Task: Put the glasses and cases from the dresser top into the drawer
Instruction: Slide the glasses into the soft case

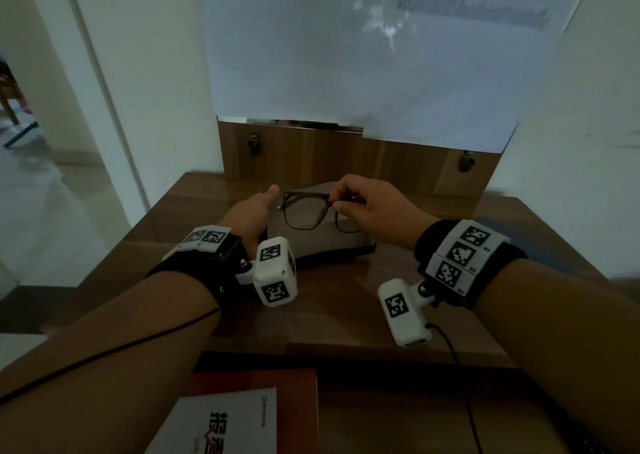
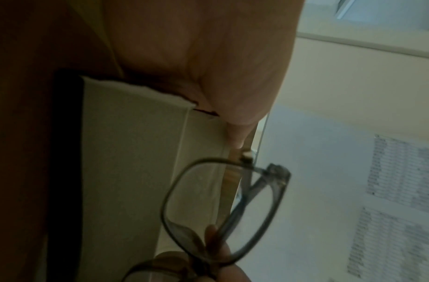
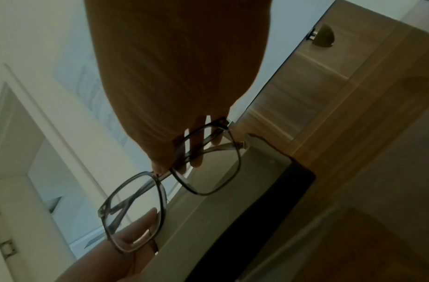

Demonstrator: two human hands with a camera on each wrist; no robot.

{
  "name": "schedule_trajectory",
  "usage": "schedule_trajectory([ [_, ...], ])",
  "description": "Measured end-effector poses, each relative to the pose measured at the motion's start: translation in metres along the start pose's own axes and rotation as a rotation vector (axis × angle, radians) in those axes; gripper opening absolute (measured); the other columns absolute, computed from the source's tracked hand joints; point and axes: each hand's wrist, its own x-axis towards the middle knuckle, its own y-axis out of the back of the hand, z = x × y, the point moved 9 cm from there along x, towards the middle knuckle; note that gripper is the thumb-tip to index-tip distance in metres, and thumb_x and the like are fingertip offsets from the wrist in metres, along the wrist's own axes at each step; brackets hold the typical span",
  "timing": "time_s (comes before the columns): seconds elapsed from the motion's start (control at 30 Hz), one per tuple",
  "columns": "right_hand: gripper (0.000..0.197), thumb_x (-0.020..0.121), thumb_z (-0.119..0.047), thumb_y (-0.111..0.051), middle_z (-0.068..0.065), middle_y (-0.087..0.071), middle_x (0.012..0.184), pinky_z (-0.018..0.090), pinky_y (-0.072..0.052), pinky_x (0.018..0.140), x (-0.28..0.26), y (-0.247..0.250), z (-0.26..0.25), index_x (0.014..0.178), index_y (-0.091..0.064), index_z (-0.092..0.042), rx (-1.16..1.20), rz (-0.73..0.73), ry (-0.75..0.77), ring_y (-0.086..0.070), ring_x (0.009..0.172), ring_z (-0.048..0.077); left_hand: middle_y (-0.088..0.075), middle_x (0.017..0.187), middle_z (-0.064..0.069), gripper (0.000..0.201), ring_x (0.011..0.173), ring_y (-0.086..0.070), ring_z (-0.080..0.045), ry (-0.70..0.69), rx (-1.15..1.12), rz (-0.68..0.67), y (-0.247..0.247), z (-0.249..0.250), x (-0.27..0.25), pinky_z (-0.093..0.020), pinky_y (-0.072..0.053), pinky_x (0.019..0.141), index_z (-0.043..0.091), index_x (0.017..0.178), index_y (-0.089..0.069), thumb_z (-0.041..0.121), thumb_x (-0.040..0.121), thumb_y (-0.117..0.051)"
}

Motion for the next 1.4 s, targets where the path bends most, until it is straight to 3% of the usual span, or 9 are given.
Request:
schedule_trajectory([
  [0.1,0.006,0.095,-0.020,-0.055,0.001,-0.066,0.108,0.029,-0.048,0.092,-0.010,0.005,0.001,0.099,-0.059,-0.021,-0.046,-0.006,-0.002,-0.061,0.101,0.015,-0.059,0.131,-0.016,0.047,0.119,-0.060,-0.020,-0.009,-0.074,-0.008,-0.010,0.012,-0.016,-0.008,-0.041,0.033,0.002,0.137,-0.045,0.032,0.102,-0.039],
  [0.17,0.009,0.095,-0.020,-0.055,0.002,-0.067,0.110,0.026,-0.047,0.091,-0.017,0.010,0.004,0.101,-0.061,-0.018,-0.060,-0.003,-0.015,-0.061,0.103,0.014,-0.074,0.083,-0.009,0.036,0.064,-0.071,0.000,-0.002,-0.271,-0.058,-0.017,0.017,-0.017,-0.011,-0.037,0.025,0.008,0.127,-0.053,0.030,0.102,-0.041],
  [0.23,0.012,0.095,-0.020,-0.055,0.002,-0.067,0.110,0.022,-0.044,0.088,-0.024,0.014,0.007,0.104,-0.062,-0.016,-0.081,-0.004,-0.026,-0.060,0.102,0.013,-0.066,0.045,-0.006,0.030,0.032,-0.061,-0.010,0.078,-0.396,-0.101,-0.023,0.022,-0.026,-0.016,-0.038,0.024,0.006,0.110,-0.056,0.032,0.099,-0.047],
  [0.47,0.012,0.095,-0.020,-0.054,0.002,-0.066,0.108,0.024,-0.047,0.081,-0.043,0.028,0.012,0.104,-0.063,-0.017,-0.158,0.012,-0.005,-0.060,0.093,0.013,-0.067,0.047,-0.011,0.031,0.037,-0.065,-0.022,0.138,-0.562,-0.123,-0.046,0.031,-0.040,-0.025,-0.047,0.030,0.004,0.087,-0.056,0.033,0.098,-0.050],
  [0.67,0.013,0.095,-0.021,-0.054,0.003,-0.066,0.116,0.026,-0.048,0.087,-0.050,0.031,0.020,0.105,-0.062,-0.019,-0.201,0.020,0.011,-0.061,0.101,0.017,-0.064,0.077,-0.013,0.028,0.056,-0.065,-0.026,0.166,-0.573,-0.130,-0.057,0.037,-0.044,-0.025,-0.049,0.032,0.006,0.091,-0.055,0.034,0.097,-0.051],
  [0.77,0.015,0.094,-0.020,-0.057,0.004,-0.062,0.122,0.022,-0.040,0.094,-0.052,0.033,0.020,0.105,-0.064,-0.014,-0.219,0.041,0.043,-0.055,0.113,0.016,-0.065,0.087,-0.015,0.036,0.069,-0.064,-0.027,0.169,-0.614,-0.162,-0.064,0.039,-0.048,-0.027,-0.051,0.035,0.004,0.116,-0.054,0.034,0.097,-0.050],
  [1.17,0.018,0.090,-0.024,-0.061,0.000,-0.054,0.129,0.019,-0.031,0.098,-0.057,0.033,0.029,0.107,-0.065,-0.019,-0.249,0.070,0.017,-0.045,0.119,0.011,-0.063,0.082,-0.012,0.034,0.066,-0.062,-0.025,0.167,-0.558,-0.133,-0.065,0.042,-0.047,-0.025,-0.050,0.037,0.006,0.115,-0.052,0.035,0.097,-0.051],
  [1.3,0.037,0.088,-0.030,-0.064,0.001,-0.053,0.127,0.026,-0.036,0.102,-0.062,0.053,0.030,0.122,-0.056,-0.018,-0.174,0.258,-0.021,-0.045,0.120,0.015,-0.058,0.077,-0.010,0.026,0.062,-0.057,-0.022,0.153,-0.538,-0.109,-0.062,0.042,-0.045,-0.020,-0.045,0.028,0.006,0.097,-0.055,0.032,0.098,-0.049],
  [1.4,0.048,0.090,-0.028,-0.062,0.004,-0.046,0.134,0.030,-0.041,0.102,-0.073,0.078,0.050,0.133,-0.044,-0.016,0.125,0.563,-0.207,-0.046,0.121,0.016,-0.054,0.078,-0.006,0.033,0.064,-0.053,-0.019,0.106,-0.537,-0.056,-0.056,0.043,-0.036,-0.016,-0.040,0.026,0.007,0.124,-0.054,0.029,0.100,-0.047],
])
